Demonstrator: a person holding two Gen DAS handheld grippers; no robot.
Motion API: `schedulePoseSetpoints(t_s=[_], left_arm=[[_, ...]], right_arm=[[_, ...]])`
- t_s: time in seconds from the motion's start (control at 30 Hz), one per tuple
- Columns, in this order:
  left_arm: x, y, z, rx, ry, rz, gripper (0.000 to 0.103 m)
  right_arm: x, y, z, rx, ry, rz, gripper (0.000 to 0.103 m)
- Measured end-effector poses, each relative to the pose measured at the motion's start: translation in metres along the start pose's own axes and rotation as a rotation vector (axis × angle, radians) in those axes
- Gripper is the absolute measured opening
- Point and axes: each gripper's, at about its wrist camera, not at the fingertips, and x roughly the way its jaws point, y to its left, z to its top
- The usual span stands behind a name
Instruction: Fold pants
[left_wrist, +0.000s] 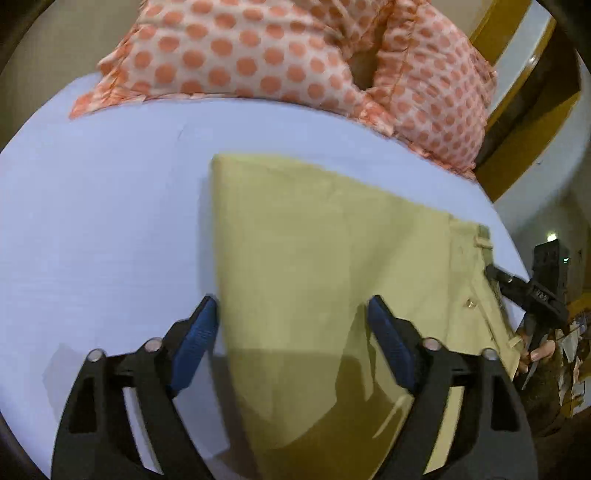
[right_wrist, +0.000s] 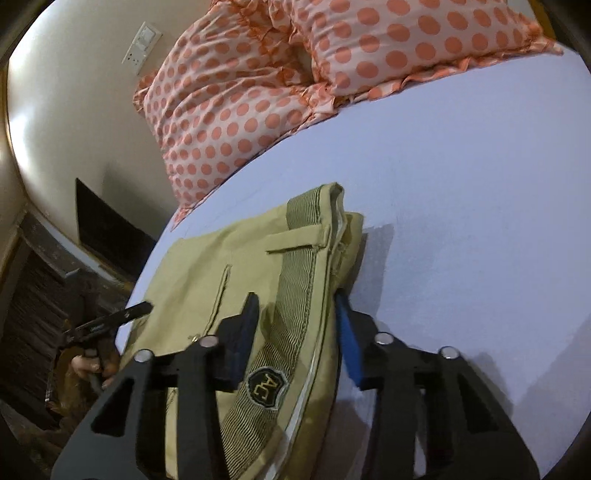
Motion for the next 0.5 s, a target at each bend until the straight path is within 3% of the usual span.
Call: schedulePoseSetpoints(t_s=[0.07, 0.1, 0.17, 0.2, 0.37, 0.43, 0.5], left_arm=[[0.007, 0.001, 0.008, -0.013, 0.012, -0.040, 0.080], [0.009, 0.002, 0.011, -0.021, 0.026, -0.049, 0.051], [0.013, 0.005, 0.018, -0.042, 0.064, -0.078, 0.019], [0.012, 0.006, 0.022, -0.048, 0.072, -0.106, 0.009], [0.005, -0.013, 0.049, 0.014, 0.031, -0.047, 0.006], [0.002, -0.021, 0.070, 0.021, -0.027, -0.017, 0.004], [0.005, -0.031, 0.095, 0.045, -0.106, 0.061, 0.004]], right_arm=[[0.003, -0.014, 0.002, 0.066, 0.043, 0.088, 0.014], [0.005, -0.021, 0.002, 0.119, 0.052, 0.148, 0.013], [0.005, -0.025, 0.005, 0.158, 0.061, 0.188, 0.012], [0.006, -0.025, 0.008, 0.159, 0.057, 0.196, 0.011], [0.006, -0.002, 0.050, 0.121, 0.024, 0.229, 0.010], [0.010, 0.005, 0.074, 0.105, 0.002, 0.249, 0.009], [0.018, 0.008, 0.104, 0.092, -0.047, 0.214, 0.009]])
